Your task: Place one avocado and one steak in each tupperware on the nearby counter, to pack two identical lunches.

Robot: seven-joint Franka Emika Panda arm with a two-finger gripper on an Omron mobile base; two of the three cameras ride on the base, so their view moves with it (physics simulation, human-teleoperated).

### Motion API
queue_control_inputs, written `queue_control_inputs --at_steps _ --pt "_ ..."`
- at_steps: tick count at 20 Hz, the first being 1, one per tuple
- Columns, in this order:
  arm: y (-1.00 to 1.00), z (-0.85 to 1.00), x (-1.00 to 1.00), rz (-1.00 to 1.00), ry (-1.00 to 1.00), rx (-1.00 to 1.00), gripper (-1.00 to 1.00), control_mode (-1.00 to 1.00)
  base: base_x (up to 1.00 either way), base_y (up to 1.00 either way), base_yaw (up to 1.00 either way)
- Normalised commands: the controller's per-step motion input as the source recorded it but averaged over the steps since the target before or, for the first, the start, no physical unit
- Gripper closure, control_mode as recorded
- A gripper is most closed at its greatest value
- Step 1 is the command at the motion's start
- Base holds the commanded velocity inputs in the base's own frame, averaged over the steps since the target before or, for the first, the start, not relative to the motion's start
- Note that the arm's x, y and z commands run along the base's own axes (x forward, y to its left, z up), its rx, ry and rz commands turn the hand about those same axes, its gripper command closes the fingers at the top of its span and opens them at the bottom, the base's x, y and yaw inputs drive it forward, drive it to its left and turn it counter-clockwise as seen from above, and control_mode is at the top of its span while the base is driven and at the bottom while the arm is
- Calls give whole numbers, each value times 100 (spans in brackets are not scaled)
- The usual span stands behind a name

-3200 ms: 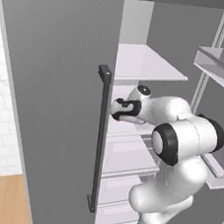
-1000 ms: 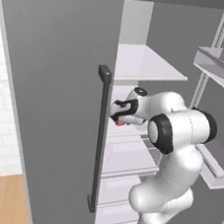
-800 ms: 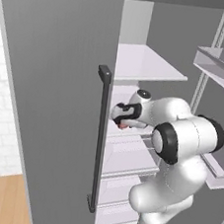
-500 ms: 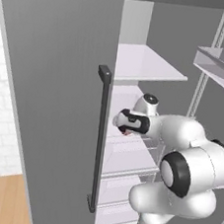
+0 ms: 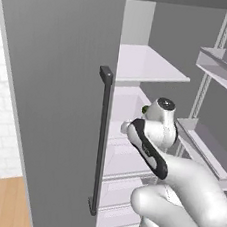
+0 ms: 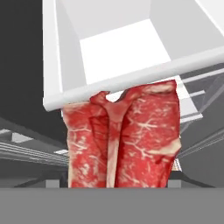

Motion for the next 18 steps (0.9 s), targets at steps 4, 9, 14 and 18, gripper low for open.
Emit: queue_control_inputs --at_steps 4,9,14,18 --pt "0 62 -94 0 0 0 100 -100 0 0 0" --pt "0 65 -85 0 0 -8 100 -100 0 0 0" --pt "0 39 -84 0 0 -17 100 -100 0 0 0" --pt "-2 15 -60 0 0 -12 100 -100 0 0 0"
